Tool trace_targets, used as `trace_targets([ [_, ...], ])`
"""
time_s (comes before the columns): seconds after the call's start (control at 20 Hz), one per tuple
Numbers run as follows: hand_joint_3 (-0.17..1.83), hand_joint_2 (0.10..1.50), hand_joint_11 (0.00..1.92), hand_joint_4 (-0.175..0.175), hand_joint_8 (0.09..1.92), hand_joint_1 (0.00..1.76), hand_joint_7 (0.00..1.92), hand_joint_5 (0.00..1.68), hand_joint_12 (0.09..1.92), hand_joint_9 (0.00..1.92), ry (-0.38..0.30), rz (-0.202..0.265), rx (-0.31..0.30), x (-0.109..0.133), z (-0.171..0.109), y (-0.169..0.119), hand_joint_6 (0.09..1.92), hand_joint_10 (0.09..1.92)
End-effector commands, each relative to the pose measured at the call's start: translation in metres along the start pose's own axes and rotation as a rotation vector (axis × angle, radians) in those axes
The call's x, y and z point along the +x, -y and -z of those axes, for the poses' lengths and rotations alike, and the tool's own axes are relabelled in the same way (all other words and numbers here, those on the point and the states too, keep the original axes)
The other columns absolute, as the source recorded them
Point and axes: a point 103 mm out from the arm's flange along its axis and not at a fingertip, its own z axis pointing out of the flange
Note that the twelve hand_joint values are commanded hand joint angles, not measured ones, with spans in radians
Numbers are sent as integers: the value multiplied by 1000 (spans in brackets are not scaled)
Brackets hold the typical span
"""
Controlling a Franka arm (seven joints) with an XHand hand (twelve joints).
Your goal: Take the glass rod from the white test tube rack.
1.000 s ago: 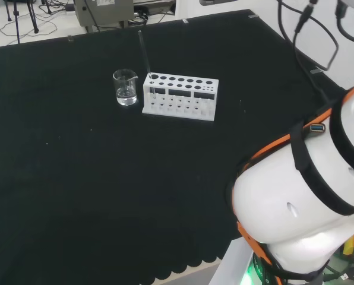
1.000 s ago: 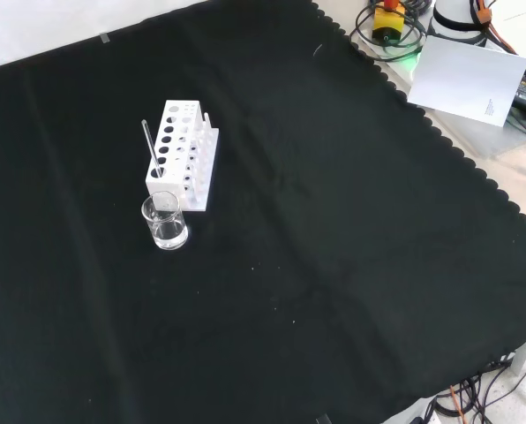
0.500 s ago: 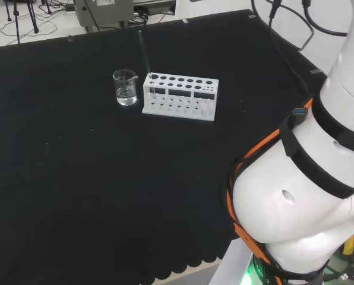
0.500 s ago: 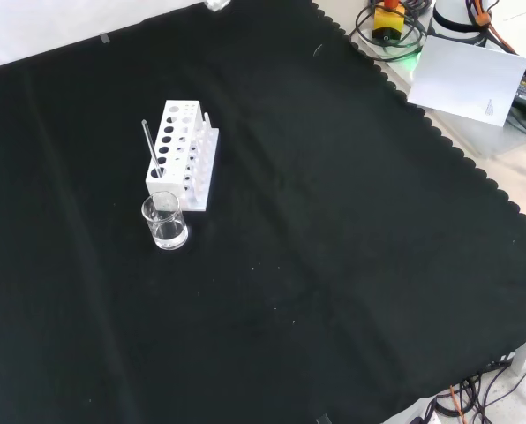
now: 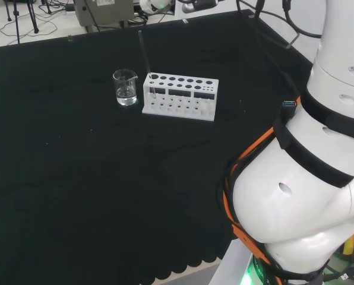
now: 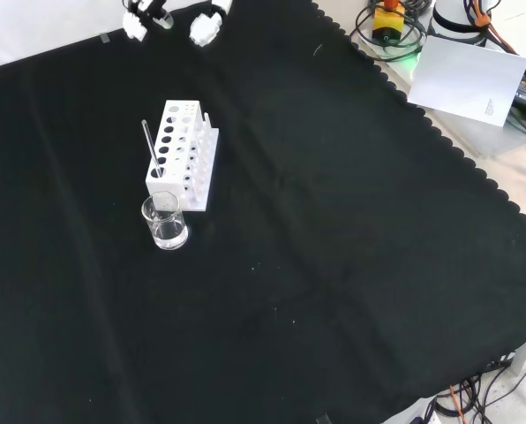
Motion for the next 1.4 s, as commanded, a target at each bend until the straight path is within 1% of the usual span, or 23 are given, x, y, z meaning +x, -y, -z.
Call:
trace_targets([
  [0.05, 490, 927, 821, -175, 1064, 672, 651, 392, 1304, 1033, 18, 30, 20, 12, -12, -20, 89, 996],
  [0.3, 492, 929, 825, -175, 1064, 672, 658, 400, 1302, 1043, 17, 54, 37, 19, -28, -38, 94, 998],
  [0.5, 493, 932, 838, -175, 1059, 679, 690, 429, 1293, 1079, 0, 83, 9, 23, -43, -53, 115, 991],
  [0.6, 493, 933, 853, -175, 1053, 685, 715, 450, 1283, 1106, -4, 93, 6, 24, -49, -60, 139, 980],
  [0.7, 492, 935, 870, -175, 1044, 692, 744, 446, 1272, 1135, 7, 99, 18, 25, -56, -66, 237, 961],
  [0.8, 493, 936, 882, -175, 1040, 698, 769, 410, 1263, 1160, 7, 112, 19, 28, -63, -74, 406, 947],
  [0.9, 497, 935, 895, -175, 1038, 703, 795, 388, 1258, 1180, -2, 131, 8, 29, -68, -79, 569, 937],
  [1.0, 501, 935, 910, -175, 1039, 704, 816, 385, 1255, 1199, -14, 138, 7, 28, -72, -83, 658, 930],
  [1.25, 506, 938, 933, -175, 1045, 696, 834, 384, 1256, 1217, -25, 146, 24, 19, -81, -93, 720, 927],
  [1.4, 508, 940, 936, -175, 1048, 690, 837, 384, 1259, 1219, -27, 139, 36, 12, -85, -97, 730, 929],
])
